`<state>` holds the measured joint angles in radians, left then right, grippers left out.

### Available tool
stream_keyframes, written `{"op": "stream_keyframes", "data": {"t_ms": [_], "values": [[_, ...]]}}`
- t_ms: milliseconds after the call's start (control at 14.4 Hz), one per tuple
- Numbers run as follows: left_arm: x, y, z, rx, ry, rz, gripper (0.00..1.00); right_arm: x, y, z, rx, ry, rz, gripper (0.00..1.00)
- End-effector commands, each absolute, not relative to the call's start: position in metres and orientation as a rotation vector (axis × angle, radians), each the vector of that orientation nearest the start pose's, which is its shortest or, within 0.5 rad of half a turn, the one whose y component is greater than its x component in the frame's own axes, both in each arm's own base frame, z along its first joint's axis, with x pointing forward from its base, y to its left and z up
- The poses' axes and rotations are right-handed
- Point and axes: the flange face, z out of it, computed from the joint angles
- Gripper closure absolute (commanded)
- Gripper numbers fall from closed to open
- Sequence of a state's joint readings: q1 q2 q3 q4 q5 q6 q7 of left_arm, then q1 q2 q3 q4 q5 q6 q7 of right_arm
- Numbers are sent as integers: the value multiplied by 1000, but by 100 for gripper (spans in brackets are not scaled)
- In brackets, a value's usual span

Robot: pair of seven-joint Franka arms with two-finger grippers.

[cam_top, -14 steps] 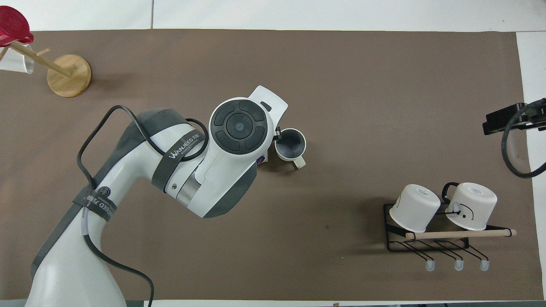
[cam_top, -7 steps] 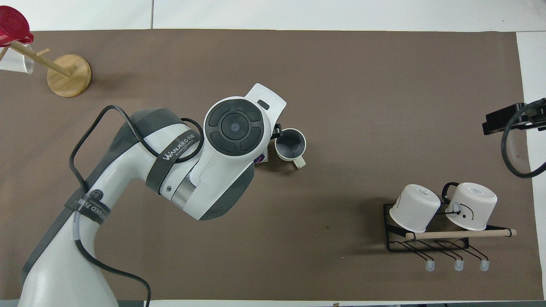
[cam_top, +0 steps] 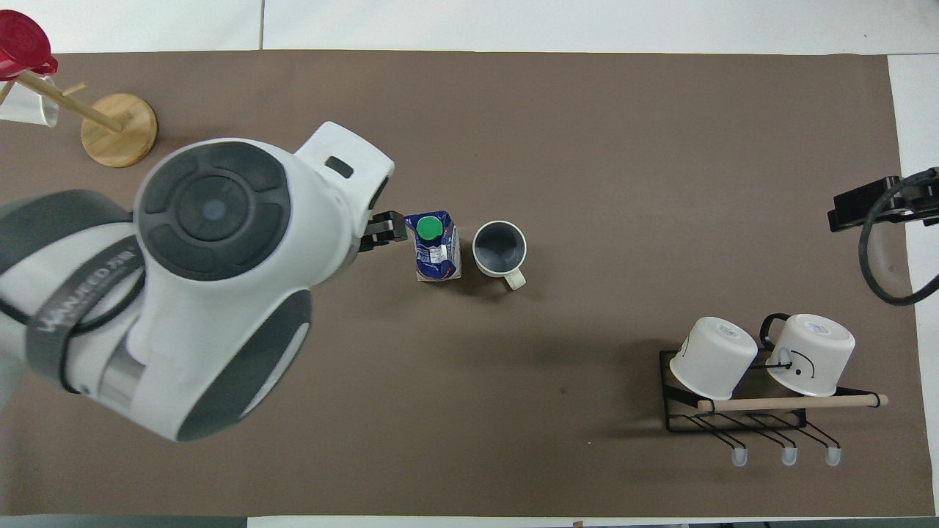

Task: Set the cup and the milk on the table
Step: 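Open the left gripper and withdraw it from the carton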

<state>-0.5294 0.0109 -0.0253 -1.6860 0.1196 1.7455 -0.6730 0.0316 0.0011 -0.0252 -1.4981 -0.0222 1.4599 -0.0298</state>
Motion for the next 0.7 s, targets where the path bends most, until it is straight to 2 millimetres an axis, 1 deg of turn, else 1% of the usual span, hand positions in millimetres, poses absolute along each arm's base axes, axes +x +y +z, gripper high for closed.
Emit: {"op": "stream_keyframes", "data": {"t_ms": [0,70,209,278,418,487,627], "values": [[506,-218,580,-3086,-81,-48,0,543,1,647,-3169,-93,59,0],[515,-192,583,-3100,-65,-44,0,543,0,647,-3170,-81,57,0],[526,-137,591,-3117,-22,-33,0,543,0,647,-3161,-75,59,0],[532,-103,596,-3128,-5,-29,0,543,-1,647,-3156,-70,61,0],[541,-53,610,-3173,49,-52,0,542,-3,648,-3155,-63,61,0],[543,-39,618,-3171,82,-64,0,542,-3,647,-3154,-63,66,0],[543,-15,633,-3165,65,-68,0,542,-2,647,-3155,-63,66,0]]}}
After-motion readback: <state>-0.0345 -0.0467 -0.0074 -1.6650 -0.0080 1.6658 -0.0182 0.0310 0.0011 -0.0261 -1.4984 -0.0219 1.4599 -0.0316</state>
